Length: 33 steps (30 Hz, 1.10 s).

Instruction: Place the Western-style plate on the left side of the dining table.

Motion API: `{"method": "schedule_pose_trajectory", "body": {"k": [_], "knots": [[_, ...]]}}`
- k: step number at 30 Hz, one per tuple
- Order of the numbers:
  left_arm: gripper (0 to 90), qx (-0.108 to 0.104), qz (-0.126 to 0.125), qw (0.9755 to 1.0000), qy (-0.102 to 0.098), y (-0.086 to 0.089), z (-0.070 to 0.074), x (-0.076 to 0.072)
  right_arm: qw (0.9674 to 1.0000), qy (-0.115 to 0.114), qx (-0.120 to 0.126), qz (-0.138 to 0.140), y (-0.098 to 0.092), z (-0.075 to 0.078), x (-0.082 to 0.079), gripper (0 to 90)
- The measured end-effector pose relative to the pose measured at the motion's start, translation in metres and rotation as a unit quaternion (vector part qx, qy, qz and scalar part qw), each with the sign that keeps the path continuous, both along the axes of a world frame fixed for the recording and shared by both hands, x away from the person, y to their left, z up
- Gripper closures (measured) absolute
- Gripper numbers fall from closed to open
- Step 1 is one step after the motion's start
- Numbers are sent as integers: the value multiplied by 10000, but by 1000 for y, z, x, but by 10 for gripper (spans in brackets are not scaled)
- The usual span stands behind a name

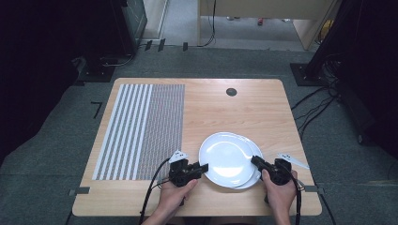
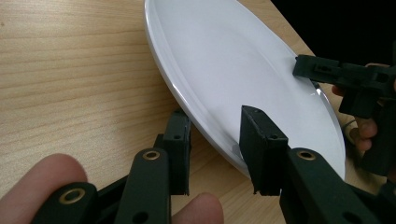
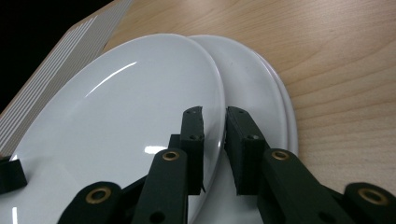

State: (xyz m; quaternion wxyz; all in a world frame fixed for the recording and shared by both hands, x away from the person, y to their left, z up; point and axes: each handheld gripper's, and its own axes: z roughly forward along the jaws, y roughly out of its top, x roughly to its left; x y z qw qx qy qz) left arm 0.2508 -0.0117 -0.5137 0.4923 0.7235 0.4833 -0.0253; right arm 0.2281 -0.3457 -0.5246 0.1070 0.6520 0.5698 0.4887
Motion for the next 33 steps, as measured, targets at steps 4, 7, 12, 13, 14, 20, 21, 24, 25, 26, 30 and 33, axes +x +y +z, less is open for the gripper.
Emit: {"method": "schedule_pose_trajectory", "body": {"k": [4,7,12,13,14,20,21,24,25,26,30,33], "knots": [[647,-62,-53,10000,41,0,-2,2,9997,-19,221,-133,1,-3,3,795],[649,-153,-91,9997,166,1,-3,3,9987,27,454,-224,1,-5,3,809],[669,-309,-93,9992,219,5,-1,4,9986,-76,517,-119,0,-4,3,872],[669,-304,-91,9993,212,6,0,4,9987,-76,500,-115,0,-3,3,882],[672,-309,-77,9993,214,6,1,3,9989,-111,434,-105,1,-1,2,900],[651,-244,-264,9986,377,1,-4,3,9975,-24,416,567,23,5,5,900],[651,-240,-241,9988,347,1,-3,3,9975,-80,418,558,24,6,5,900],[662,-198,-209,9991,319,4,-2,4,9981,-328,439,276,12,12,2,848],[663,-188,-203,9991,307,4,-1,4,9982,-364,449,135,7,13,0,846],[663,-181,-197,9992,297,4,-1,4,9981,-410,456,-53,0,14,-2,845],[661,-189,-181,9992,301,4,-2,4,9977,-293,397,-461,-23,10,-4,821],[660,-188,-184,9992,295,4,-2,4,9985,-145,415,-314,-24,6,-2,814]]}}
